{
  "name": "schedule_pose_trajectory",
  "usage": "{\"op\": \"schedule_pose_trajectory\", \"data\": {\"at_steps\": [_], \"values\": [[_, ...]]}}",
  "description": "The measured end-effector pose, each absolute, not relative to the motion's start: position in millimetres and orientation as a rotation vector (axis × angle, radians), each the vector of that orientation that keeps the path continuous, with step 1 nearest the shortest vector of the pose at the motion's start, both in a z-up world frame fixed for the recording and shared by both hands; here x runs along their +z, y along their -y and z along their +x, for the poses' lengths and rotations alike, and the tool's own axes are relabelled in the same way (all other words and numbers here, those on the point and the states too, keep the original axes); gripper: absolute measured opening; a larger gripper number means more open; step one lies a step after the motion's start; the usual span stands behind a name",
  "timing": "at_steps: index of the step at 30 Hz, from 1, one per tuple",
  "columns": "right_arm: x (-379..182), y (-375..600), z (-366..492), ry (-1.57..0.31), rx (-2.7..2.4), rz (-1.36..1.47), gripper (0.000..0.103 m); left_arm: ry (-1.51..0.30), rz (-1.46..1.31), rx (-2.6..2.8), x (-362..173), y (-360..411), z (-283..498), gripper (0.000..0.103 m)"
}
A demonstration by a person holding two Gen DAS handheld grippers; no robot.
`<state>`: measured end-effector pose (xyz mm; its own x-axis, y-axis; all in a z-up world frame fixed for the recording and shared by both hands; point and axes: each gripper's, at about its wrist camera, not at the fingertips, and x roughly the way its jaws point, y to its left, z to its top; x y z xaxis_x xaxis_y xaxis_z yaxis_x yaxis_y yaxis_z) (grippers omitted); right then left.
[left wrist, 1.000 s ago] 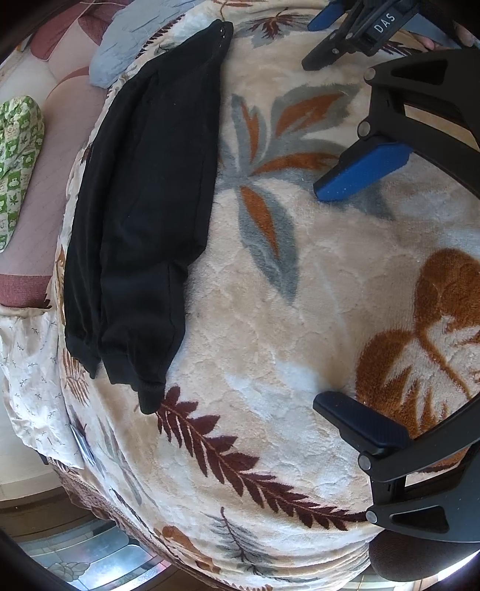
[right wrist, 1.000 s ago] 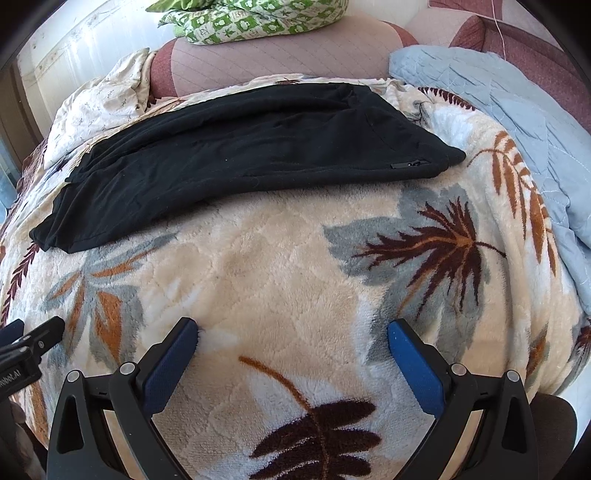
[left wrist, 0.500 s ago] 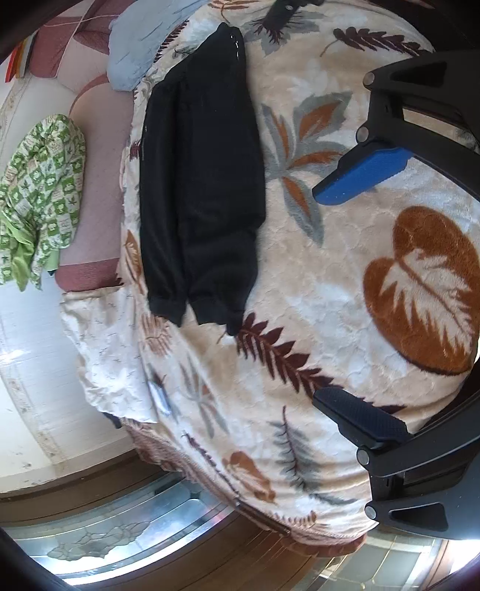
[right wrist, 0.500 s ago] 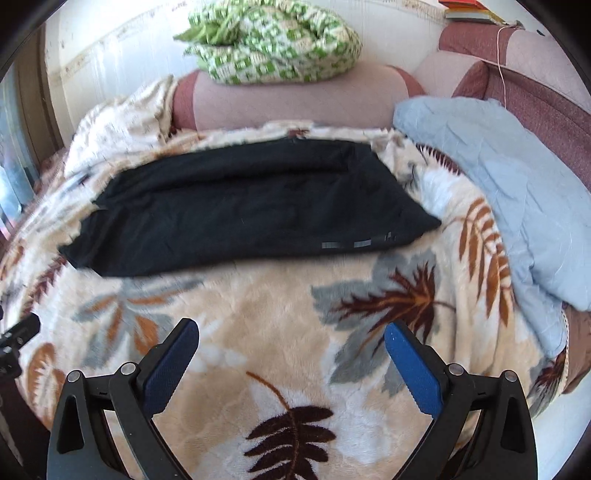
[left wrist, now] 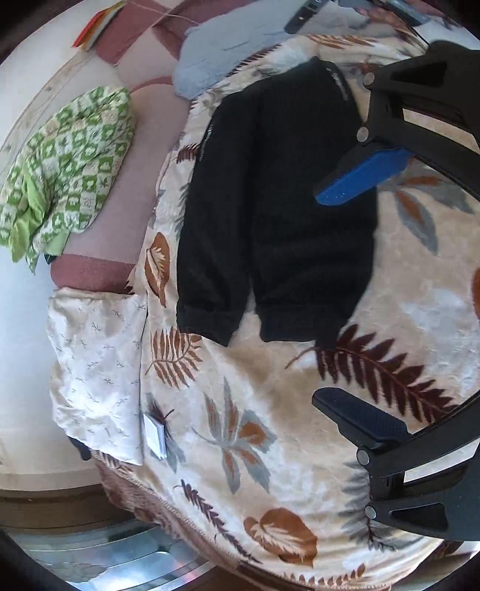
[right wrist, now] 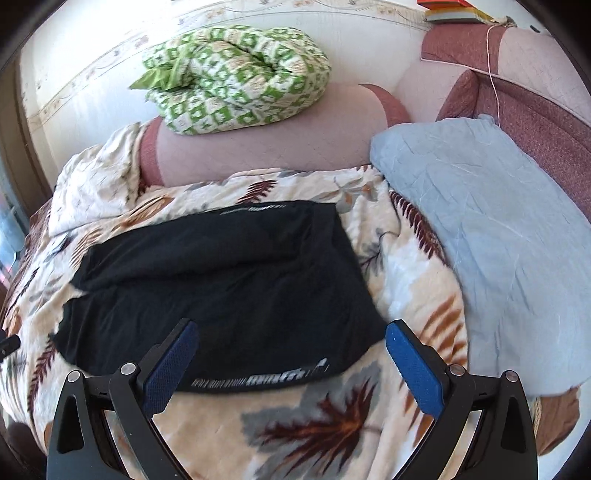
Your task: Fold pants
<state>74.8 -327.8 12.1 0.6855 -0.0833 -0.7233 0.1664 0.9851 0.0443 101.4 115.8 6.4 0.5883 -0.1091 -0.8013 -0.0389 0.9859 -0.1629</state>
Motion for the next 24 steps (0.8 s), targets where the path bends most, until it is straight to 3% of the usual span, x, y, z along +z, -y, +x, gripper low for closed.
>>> {"op": "schedule_pose_trajectory", "data": {"at_steps": [4, 7, 16, 24], "values": [[12.5, 341.3, 126.4, -0.836, -0.118, 0.109, 0.103, -0.982, -0.282, -0.047, -8.5, -139.3, 164.7, 0.085], [10.1, 347.7, 176.0, -0.868, -0.089, 0.138, 0.103, -1.016, -0.331, -0.039, -28.5, -154.0, 209.7, 0.082], [-27.3, 342.8, 322.5, -1.019, 0.000, 0.168, 0.102, -1.092, -0.430, -0.095, -78.8, -172.0, 315.3, 0.081], [-82.6, 318.3, 390.9, -1.115, 0.098, 0.064, 0.101, -1.080, -0.351, -0.165, -86.6, -154.8, 360.4, 0.081]]}}
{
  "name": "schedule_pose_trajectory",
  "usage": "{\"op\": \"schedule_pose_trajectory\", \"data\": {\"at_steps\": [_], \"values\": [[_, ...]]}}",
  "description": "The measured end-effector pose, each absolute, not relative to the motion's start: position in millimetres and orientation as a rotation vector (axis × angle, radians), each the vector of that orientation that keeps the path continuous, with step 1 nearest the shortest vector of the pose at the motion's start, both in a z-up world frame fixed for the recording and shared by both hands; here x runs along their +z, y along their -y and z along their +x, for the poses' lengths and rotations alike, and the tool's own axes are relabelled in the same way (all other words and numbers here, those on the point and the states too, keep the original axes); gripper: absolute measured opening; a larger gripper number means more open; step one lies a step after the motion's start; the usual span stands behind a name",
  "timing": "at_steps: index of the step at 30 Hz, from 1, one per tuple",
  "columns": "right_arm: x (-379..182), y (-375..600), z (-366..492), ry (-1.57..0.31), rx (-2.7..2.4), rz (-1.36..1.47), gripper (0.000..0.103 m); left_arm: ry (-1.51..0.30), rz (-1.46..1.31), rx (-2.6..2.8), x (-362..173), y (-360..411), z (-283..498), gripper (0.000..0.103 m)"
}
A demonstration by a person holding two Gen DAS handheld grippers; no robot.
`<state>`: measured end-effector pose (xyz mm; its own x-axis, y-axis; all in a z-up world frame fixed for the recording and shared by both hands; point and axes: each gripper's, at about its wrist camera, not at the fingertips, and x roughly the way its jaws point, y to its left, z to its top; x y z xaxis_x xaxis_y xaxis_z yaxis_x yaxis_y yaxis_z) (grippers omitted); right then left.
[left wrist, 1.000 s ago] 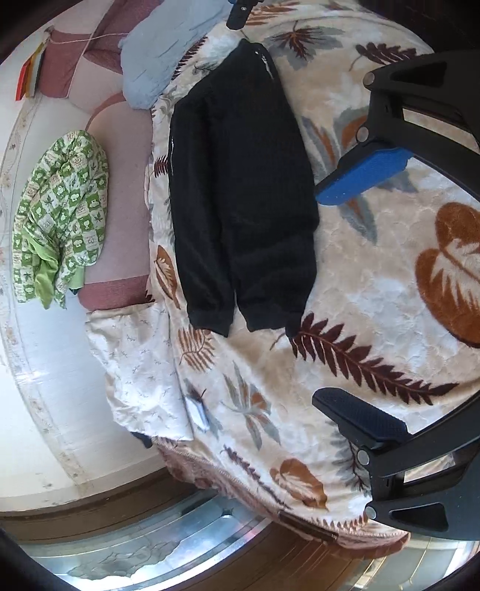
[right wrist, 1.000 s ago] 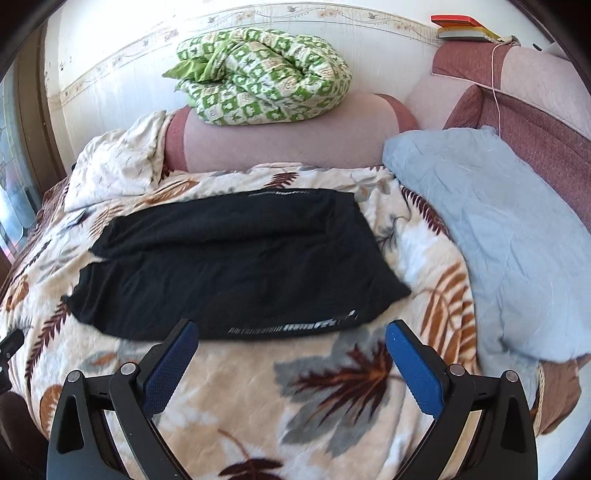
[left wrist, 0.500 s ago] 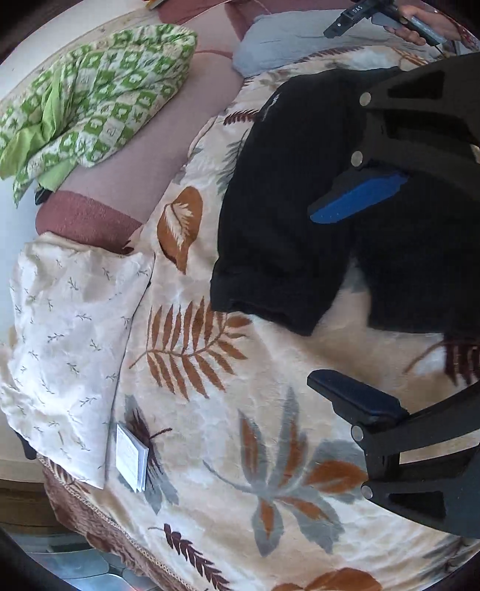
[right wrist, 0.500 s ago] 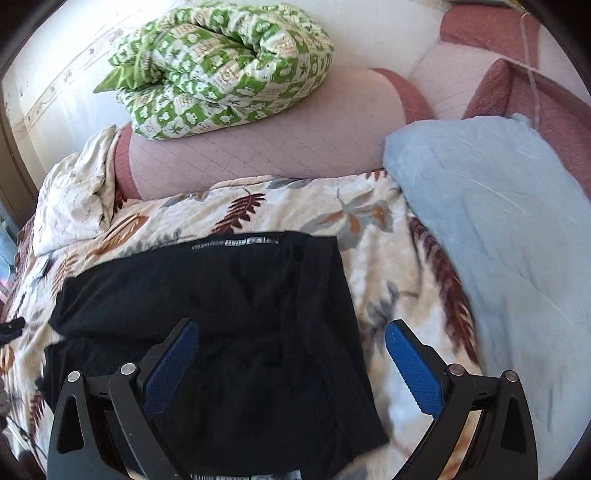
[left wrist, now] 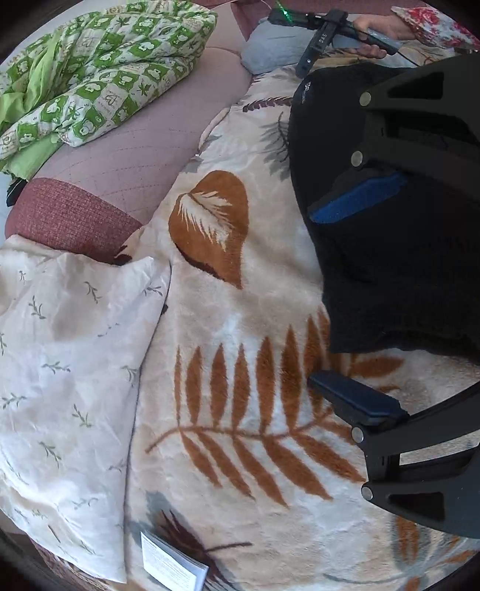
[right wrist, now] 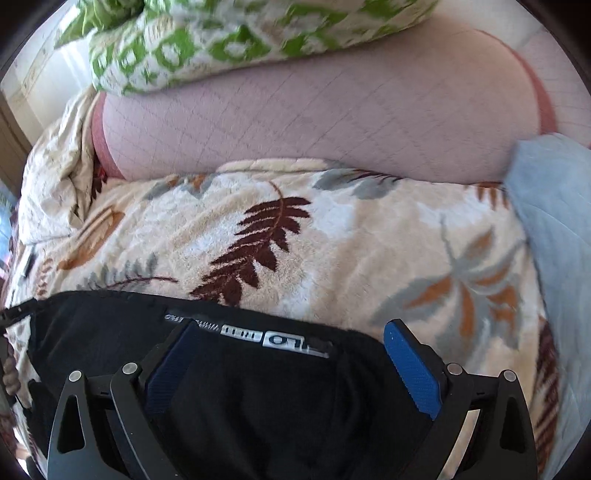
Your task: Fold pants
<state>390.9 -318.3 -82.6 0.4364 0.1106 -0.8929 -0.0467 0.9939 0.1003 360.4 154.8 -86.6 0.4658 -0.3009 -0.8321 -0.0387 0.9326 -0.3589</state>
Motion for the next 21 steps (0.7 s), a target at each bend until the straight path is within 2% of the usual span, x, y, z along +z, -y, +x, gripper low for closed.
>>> {"op": "schedule_pose_trajectory", "data": {"at_steps": [8, 11, 12, 14, 15, 16, 18, 19, 20, 21], "values": [[-114.1, 308.8, 395.3, -1.152, 0.207, 0.068, 0.102, -1.088, -0.336, -0.236, -86.4, -147.1, 367.0, 0.081], [-111.3, 312.2, 394.2, -1.163, 0.240, 0.060, 0.099, -1.106, -0.289, -0.278, -87.9, -137.5, 363.4, 0.073], [-110.2, 313.8, 394.3, -1.170, 0.243, 0.050, 0.095, -1.114, -0.247, -0.275, -89.2, -132.8, 362.8, 0.066], [-109.0, 315.6, 393.0, -1.176, 0.240, 0.023, 0.085, -1.115, -0.141, -0.223, -90.7, -124.2, 361.4, 0.040], [-108.2, 316.0, 390.9, -1.178, 0.245, 0.007, 0.083, -1.117, -0.115, -0.211, -90.6, -123.0, 361.1, 0.022], [-107.3, 315.8, 389.3, -1.175, 0.247, -0.009, 0.078, -1.119, -0.126, -0.231, -89.7, -123.4, 360.6, 0.016], [-104.0, 317.3, 386.2, -1.167, 0.239, -0.027, 0.064, -1.110, -0.130, -0.229, -86.1, -124.1, 358.2, 0.015], [-100.0, 319.5, 383.3, -1.157, 0.227, -0.033, 0.045, -1.100, -0.118, -0.223, -83.3, -122.3, 356.1, 0.014], [-96.6, 321.7, 381.3, -1.154, 0.223, -0.035, 0.014, -1.093, -0.105, -0.218, -81.3, -119.7, 354.6, 0.014], [-93.8, 324.5, 379.2, -1.161, 0.230, -0.019, 0.005, -1.085, -0.092, -0.214, -77.8, -117.3, 351.8, 0.014]]}}
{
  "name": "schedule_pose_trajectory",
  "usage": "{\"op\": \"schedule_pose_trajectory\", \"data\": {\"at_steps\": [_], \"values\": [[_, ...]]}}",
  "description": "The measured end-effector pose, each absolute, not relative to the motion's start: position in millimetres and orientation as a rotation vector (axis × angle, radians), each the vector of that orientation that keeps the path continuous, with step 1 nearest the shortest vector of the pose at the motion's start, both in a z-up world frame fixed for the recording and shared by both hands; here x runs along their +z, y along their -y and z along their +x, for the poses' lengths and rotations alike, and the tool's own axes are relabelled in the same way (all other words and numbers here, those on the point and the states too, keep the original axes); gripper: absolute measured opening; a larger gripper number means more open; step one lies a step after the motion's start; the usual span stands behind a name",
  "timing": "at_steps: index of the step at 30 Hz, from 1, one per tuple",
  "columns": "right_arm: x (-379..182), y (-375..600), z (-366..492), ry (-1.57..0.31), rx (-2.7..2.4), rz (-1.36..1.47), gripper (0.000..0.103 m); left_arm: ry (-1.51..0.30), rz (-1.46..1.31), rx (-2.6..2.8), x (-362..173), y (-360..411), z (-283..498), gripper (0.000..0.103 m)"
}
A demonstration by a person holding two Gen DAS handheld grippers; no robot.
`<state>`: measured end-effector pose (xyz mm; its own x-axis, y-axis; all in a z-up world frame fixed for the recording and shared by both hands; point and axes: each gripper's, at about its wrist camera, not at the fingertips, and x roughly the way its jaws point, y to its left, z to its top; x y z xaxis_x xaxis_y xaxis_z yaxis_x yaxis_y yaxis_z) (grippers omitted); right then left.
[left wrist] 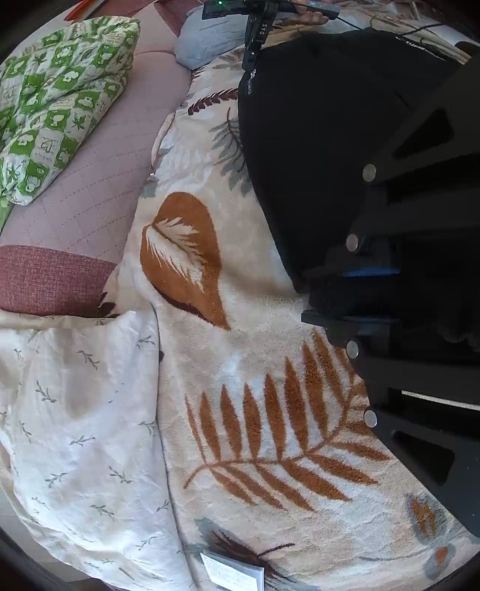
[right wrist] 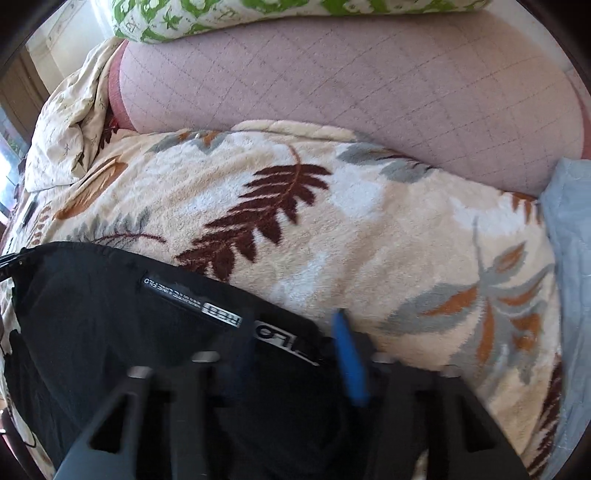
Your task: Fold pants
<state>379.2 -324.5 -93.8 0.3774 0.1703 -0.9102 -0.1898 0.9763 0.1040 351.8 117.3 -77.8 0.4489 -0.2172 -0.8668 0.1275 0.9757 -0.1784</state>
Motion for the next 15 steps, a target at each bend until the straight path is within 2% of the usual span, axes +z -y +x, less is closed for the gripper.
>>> {"op": "schedule_pose_trajectory", "data": {"at_steps": [5, 9, 10, 11, 12, 13, 15], "values": [[-78.3, 316.2, 362.8, -1.134, 0.213, -0.067, 0.003, -1.031, -0.076, -0.220, -54.9, -106.5, 340.8, 0.013], [-66.8, 309.8, 365.3, -1.081, 0.167, -0.090, 0.006, -1.029, -0.062, -0.206, -49.8, -106.4, 340.9, 0.013], [-66.5, 308.4, 370.3, -1.096, 0.186, -0.066, 0.016, -1.031, -0.061, -0.203, -50.6, -106.4, 341.6, 0.013], [-67.6, 306.8, 374.9, -1.114, 0.209, -0.049, 0.045, -1.033, -0.061, -0.198, -52.4, -107.2, 343.0, 0.013], [-69.0, 302.5, 379.8, -1.130, 0.233, -0.049, 0.065, -1.037, -0.065, -0.195, -54.9, -108.8, 344.1, 0.013], [-70.3, 295.5, 383.9, -1.126, 0.244, -0.082, 0.089, -1.040, -0.069, -0.194, -57.7, -109.8, 345.1, 0.013], [-76.5, 282.7, 391.4, -1.127, 0.261, -0.150, 0.088, -1.049, -0.068, -0.187, -65.5, -111.3, 347.9, 0.013]]}}
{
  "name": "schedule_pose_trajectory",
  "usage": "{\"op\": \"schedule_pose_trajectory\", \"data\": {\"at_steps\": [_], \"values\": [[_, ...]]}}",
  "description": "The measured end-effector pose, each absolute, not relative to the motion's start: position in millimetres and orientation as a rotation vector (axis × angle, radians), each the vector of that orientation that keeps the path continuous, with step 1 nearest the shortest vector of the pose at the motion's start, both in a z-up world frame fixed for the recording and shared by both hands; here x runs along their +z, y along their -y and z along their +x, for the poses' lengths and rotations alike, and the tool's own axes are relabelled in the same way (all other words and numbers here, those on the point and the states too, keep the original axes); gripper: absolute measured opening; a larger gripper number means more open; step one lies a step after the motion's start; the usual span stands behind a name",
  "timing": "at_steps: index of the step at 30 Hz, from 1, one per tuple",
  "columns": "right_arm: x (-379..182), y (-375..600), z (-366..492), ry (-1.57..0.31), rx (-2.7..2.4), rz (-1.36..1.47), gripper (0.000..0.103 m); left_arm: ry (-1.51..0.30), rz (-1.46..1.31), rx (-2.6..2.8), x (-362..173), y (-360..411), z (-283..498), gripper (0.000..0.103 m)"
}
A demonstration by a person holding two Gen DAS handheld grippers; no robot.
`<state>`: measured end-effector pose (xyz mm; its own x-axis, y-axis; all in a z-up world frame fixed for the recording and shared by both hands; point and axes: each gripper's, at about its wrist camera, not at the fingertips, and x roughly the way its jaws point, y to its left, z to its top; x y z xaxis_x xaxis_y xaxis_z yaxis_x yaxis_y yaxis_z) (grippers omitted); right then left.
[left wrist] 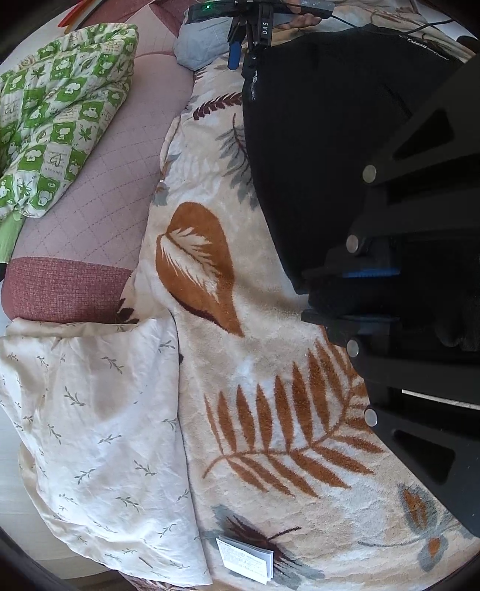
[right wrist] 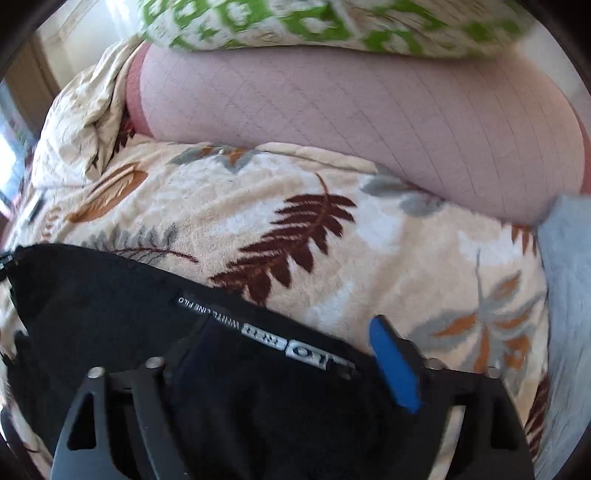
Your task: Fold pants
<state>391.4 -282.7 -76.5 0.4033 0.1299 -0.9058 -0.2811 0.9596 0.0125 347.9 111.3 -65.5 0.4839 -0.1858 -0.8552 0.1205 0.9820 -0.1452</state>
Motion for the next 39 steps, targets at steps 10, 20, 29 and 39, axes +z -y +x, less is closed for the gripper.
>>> {"op": "schedule_pose_trajectory", "data": {"at_steps": [10, 20, 29, 39], "values": [[-99.2, 269.1, 399.2, -1.157, 0.391, -0.168, 0.056, -1.066, -0.061, -0.180, -89.4, -112.4, 356.5, 0.015], [-84.4, 258.9, 377.9, -1.176, 0.370, -0.202, 0.003, -1.005, -0.021, -0.164, -60.1, -102.3, 337.3, 0.014], [-35.7, 264.5, 323.5, -1.091, 0.364, -0.124, 0.003, -0.855, 0.016, -0.187, 5.9, -91.0, 284.0, 0.014], [6.7, 274.1, 208.2, -1.033, 0.361, -0.051, 0.003, -0.736, 0.112, -0.264, 47.1, -64.9, 176.5, 0.014]]}}
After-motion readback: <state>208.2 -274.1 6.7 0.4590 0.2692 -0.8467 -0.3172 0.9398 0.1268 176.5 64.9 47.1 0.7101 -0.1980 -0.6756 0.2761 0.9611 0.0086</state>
